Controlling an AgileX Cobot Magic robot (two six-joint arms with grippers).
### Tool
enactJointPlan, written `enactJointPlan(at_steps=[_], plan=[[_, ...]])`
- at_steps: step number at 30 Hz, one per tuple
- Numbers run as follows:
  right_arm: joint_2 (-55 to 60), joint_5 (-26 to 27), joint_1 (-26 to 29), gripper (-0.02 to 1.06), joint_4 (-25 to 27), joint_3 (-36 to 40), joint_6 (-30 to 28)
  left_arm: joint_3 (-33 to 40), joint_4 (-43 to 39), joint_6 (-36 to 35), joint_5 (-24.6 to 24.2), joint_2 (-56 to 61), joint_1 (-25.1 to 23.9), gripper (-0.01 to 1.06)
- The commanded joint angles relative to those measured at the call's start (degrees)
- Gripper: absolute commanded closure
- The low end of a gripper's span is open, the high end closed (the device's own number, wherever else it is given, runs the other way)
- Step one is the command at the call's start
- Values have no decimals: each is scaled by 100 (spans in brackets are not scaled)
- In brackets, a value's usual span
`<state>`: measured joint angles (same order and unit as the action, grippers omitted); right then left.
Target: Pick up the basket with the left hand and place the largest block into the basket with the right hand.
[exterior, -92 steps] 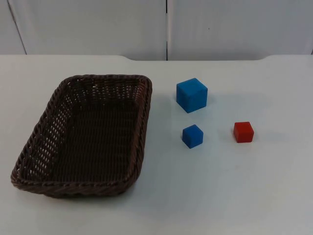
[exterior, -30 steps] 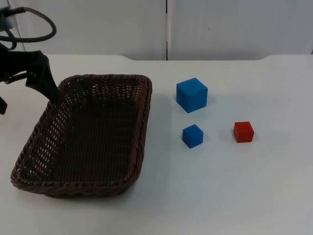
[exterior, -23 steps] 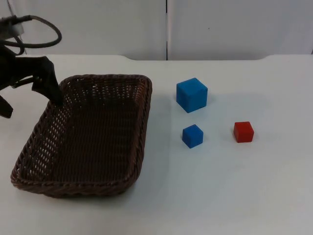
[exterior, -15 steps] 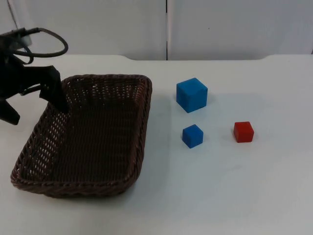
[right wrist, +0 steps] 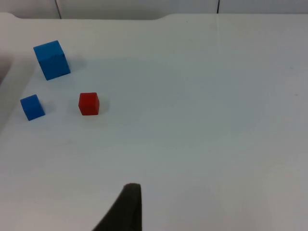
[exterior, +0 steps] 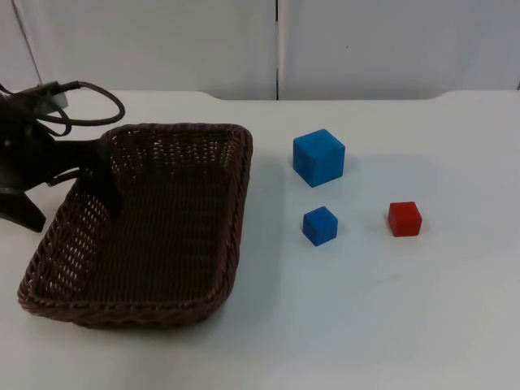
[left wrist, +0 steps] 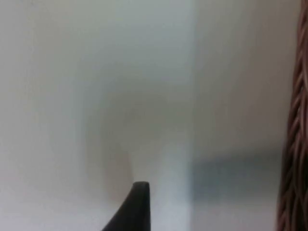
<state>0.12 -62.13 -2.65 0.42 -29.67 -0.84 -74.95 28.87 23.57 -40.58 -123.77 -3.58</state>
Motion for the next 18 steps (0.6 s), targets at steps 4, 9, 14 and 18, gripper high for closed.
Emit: enactJointPlan(at_steps=[4, 9, 14, 18], plan=[[-12, 32, 43, -1, -11, 12, -3, -32, 91, 62, 54, -34, 32, 11], [-12, 32, 43, -1, -11, 12, -3, -19, 134, 154, 54, -34, 32, 11], [-12, 32, 43, -1, -11, 12, -3, -19, 203, 252, 54, -43, 32, 12], [-12, 32, 43, -1, -11, 12, -3, -19, 203, 276, 54, -43, 32, 25]])
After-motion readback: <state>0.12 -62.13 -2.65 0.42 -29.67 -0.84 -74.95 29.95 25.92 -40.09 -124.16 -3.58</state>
